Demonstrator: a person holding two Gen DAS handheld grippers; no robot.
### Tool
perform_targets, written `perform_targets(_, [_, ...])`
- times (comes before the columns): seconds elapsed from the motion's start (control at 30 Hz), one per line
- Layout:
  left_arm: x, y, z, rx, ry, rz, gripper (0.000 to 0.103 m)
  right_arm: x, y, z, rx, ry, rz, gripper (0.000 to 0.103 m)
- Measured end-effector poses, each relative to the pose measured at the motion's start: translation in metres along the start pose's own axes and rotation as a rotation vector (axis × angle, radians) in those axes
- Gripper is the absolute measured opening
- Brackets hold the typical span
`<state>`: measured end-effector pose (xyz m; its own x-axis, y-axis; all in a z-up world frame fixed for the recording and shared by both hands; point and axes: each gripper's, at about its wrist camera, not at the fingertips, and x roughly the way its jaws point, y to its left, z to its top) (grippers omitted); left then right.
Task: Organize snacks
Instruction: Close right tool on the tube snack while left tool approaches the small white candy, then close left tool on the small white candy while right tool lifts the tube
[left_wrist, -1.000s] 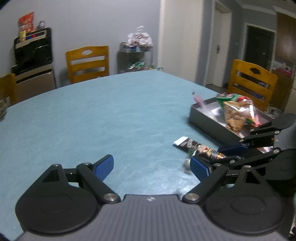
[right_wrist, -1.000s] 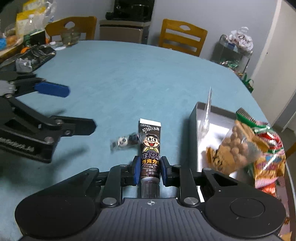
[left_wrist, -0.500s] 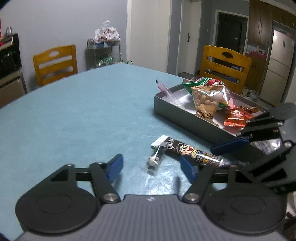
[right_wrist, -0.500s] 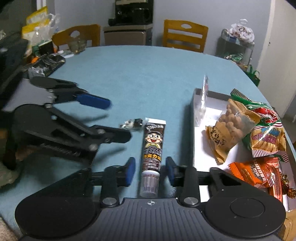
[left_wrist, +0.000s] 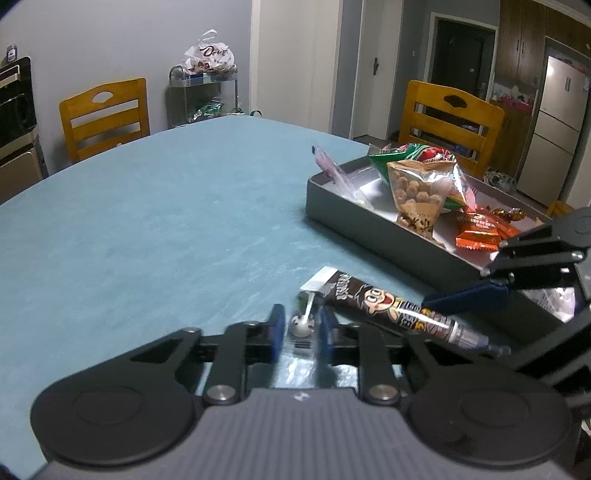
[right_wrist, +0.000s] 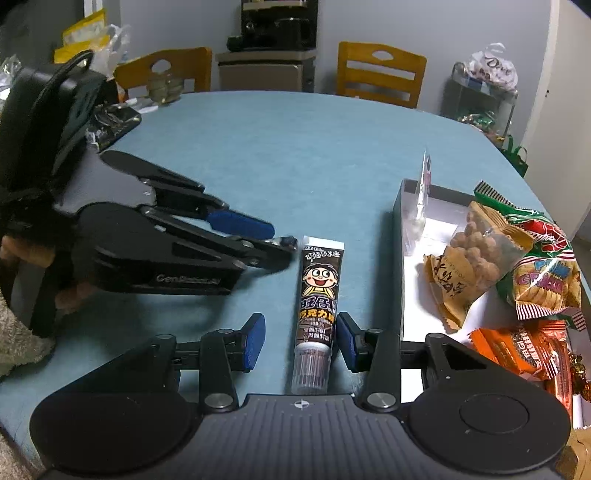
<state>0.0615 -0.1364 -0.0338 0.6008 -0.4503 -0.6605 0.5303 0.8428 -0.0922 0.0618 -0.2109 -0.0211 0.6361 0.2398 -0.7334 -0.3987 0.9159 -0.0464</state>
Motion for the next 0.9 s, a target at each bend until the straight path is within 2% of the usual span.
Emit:
perform_targets(0.13, [-0.011,0.007,-0.006,-0.037,0.006,0.010,0.016,0.004,0.002,0.003,0.009,-0.009,-0.011,0.047])
perform_targets(0.37, [-0.027,0.011,-0.018,-0.032,0.018,0.042,0.016,0.011,0.010,0.006,-0.025,-0.006,-0.053,0.047])
perform_targets(0.6, [-0.027,0.013,-0.021,-0.032,0.005,0.037,0.016,0.008,0.004,-0.001,0.045,-0.019,-0.059,0.040])
perform_targets(0.67, [-0.027,0.014,-0.022,-0.034,-0.001,0.030,0.016,0.008,0.005,-0.003,0.047,-0.029,-0.066,0.036])
perform_targets(0.73, [-0.027,0.015,-0.023,-0.039,-0.009,0.023,0.017,0.007,0.005,-0.004,0.045,-0.038,-0.050,0.028])
perform_targets(0.9, [-0.028,0.015,-0.024,-0.046,-0.014,0.024,0.017,0.007,0.005,-0.004,0.025,-0.056,-0.039,0.024])
